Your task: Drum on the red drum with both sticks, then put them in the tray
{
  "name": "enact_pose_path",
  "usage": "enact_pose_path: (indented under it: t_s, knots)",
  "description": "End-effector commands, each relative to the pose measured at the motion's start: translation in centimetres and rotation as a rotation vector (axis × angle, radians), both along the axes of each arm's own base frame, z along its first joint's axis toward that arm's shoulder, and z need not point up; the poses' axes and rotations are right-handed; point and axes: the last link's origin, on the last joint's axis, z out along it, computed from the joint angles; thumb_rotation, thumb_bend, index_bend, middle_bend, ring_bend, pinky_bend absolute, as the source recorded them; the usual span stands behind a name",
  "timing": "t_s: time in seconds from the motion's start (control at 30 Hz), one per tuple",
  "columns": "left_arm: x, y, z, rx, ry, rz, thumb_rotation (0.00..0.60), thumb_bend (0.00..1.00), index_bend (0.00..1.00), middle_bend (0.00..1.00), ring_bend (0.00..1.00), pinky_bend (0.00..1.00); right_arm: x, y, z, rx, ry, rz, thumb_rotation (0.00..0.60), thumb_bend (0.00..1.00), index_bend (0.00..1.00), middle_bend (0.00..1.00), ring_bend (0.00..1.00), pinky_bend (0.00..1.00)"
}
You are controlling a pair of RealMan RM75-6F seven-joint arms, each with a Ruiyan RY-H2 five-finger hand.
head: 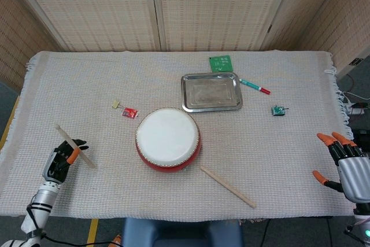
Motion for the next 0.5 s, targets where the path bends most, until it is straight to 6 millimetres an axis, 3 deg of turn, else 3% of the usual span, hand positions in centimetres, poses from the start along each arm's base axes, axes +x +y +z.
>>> enact_pose_path:
  t_s: [0.03,0.17,0.23,0.5]
  knots:
    - [-0.6,1.2,-0.6,-0.048,-0.117,-0.011,0.6,0.42,0.45,0.41,0.32,0.36,-0.1,0.0,0.0,0.001,0.0,-0.004,0.6,0.08,0.14,0.19,0.1,0.21]
    - [-0.9,1.5,-0.8,-0.043,-0.211,0.007,0.6,0.42,0.41,0.41,0.35,0.4,-0.1,-0.1,-0.1,0.001,0.001,-0.009,0.6,0.08,0.14,0.19,0.1,0.21]
    - [-0.9,1.6,-0.7,-0.038,-0.215,-0.007,0.6,0.42,0.4,0.44,0.4,0.5,-0.1,-0.1,-0.1,0.001,0.001,-0.011,0.6,0.08,0.14,0.19,0.1,0.21]
    - [-0.1,0.4,-0.3,0.01,-0.041,-0.102,0.6,0.42,0.43,0.51,0.45,0.54,-0.1,-0.2,-0.2,0.003,0.001,-0.01,0.6,0.08,0.14,0.19,0.1,0.21]
